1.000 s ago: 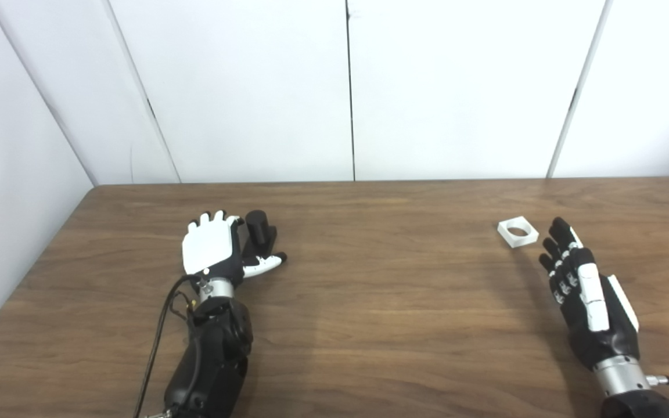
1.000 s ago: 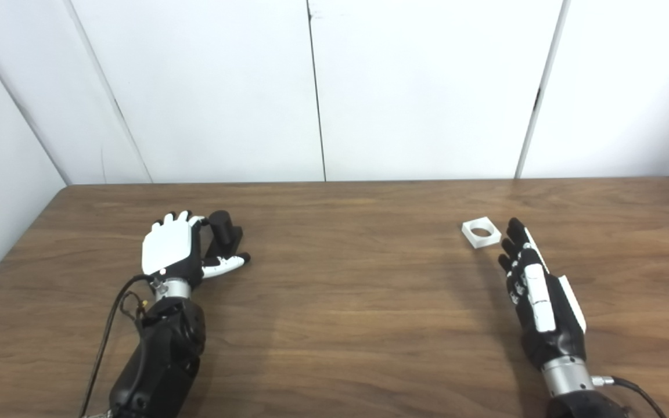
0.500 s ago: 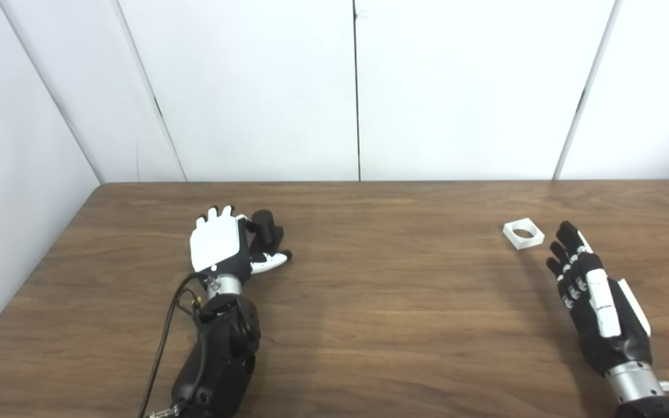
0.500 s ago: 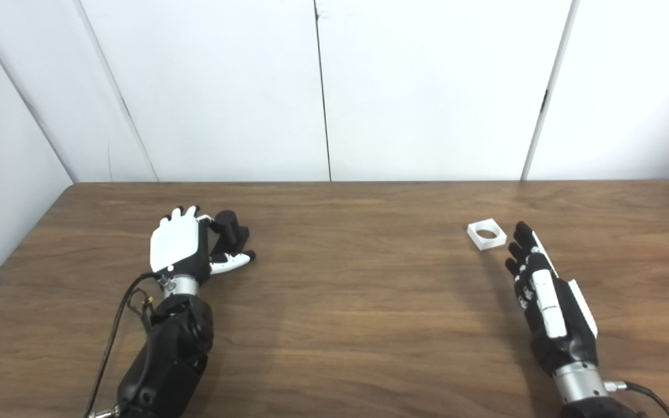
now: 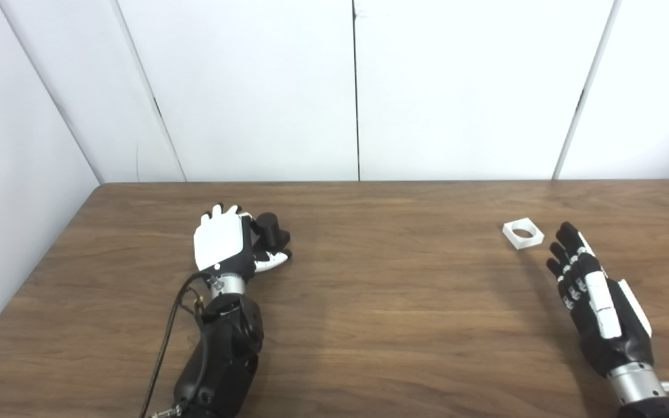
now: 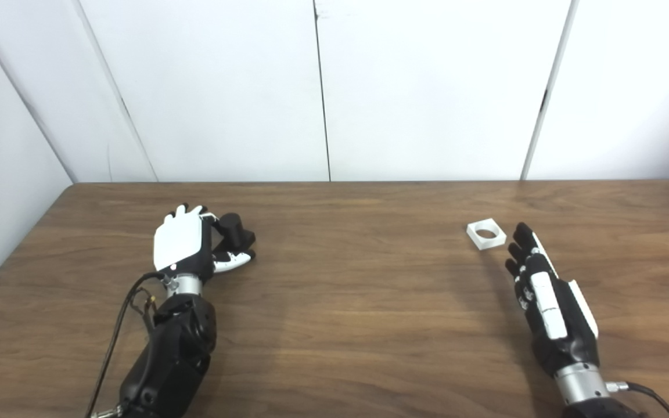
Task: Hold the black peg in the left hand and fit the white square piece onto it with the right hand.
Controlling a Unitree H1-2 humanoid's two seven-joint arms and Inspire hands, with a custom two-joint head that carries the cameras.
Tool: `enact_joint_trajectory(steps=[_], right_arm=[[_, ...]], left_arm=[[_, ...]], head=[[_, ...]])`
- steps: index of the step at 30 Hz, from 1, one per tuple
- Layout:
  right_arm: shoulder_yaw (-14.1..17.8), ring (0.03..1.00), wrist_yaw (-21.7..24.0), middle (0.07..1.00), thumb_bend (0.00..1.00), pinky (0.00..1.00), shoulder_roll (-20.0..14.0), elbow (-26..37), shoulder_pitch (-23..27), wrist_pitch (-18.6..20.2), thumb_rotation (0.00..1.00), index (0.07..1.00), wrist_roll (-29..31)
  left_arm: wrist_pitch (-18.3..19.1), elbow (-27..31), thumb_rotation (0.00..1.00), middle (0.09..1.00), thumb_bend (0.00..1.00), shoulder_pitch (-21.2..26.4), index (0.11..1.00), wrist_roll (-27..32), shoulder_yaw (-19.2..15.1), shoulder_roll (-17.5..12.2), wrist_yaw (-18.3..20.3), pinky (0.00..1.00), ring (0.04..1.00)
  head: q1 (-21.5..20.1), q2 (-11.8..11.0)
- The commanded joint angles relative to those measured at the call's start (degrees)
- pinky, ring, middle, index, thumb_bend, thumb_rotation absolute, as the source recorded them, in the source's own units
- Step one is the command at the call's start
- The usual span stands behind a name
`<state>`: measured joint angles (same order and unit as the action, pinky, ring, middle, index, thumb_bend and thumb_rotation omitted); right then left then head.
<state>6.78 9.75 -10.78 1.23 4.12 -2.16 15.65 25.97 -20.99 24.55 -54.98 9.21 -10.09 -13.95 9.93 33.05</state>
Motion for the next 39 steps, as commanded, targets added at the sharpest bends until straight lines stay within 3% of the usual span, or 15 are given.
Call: enact_joint_trajectory(steps=[1, 17, 19, 21, 36, 39], right_arm=[[0.2, 1.0, 0.9, 1.0, 0.65, 1.0, -0.6, 0.5, -0.4, -1.3, 0.84, 0.978, 0.2], [0.1, 1.0, 0.7, 1.0, 0.64, 1.0, -0.7, 1.8, 0.0, 0.4, 0.88, 0.982, -0.9], [0.0, 1.0, 0.9, 1.0, 0.64, 1.0, -0.7, 1.9, 0.0, 0.3, 0.88, 0.989, -1.0], [-0.1, 1.0, 1.1, 1.0, 0.63, 1.0, -0.6, 2.0, 0.0, 0.3, 0.87, 0.995, -0.9], [-0.8, 1.0, 1.6, 1.0, 0.62, 1.0, -0.7, 2.3, 0.3, 0.2, 0.86, 1.0, -1.4], [-1.0, 1.0, 1.5, 1.0, 0.63, 1.0, -0.9, 2.2, 0.3, 0.3, 0.86, 1.0, -1.9]], left_arm=[[0.7, 0.3, 0.3, 0.894, 0.75, 1.1, 0.561, 0.1, 0.2, -1.7, -1.0, 0.98, 0.986], [-1.2, 3.1, 0.17, 0.895, 0.73, -1.0, 0.509, 5.4, 0.7, -2.5, -2.2, 0.96, 0.981], [-1.9, 3.5, 0.09, 0.895, 0.56, -1.4, 0.491, 6.1, 0.7, -2.6, -2.5, 0.96, 0.981], [-2.4, 4.2, 0.07, 0.894, 0.53, -1.9, 0.487, 6.7, 0.7, -2.6, -2.5, 0.96, 0.985], [-2.9, 10.9, 0.07, 0.88, 0.52, -5.2, 0.483, 9.5, 1.7, -1.5, -0.4, 0.97, 0.993], [-2.7, 12.1, 0.07, 0.878, 0.52, -5.8, 0.483, 8.9, 2.6, -1.2, -0.2, 0.94, 0.988]], head=[[0.0, 0.1], [-0.6, 1.0], [-0.8, 1.1], [-0.9, 1.2], [-2.3, 1.8], [-2.7, 1.9]])
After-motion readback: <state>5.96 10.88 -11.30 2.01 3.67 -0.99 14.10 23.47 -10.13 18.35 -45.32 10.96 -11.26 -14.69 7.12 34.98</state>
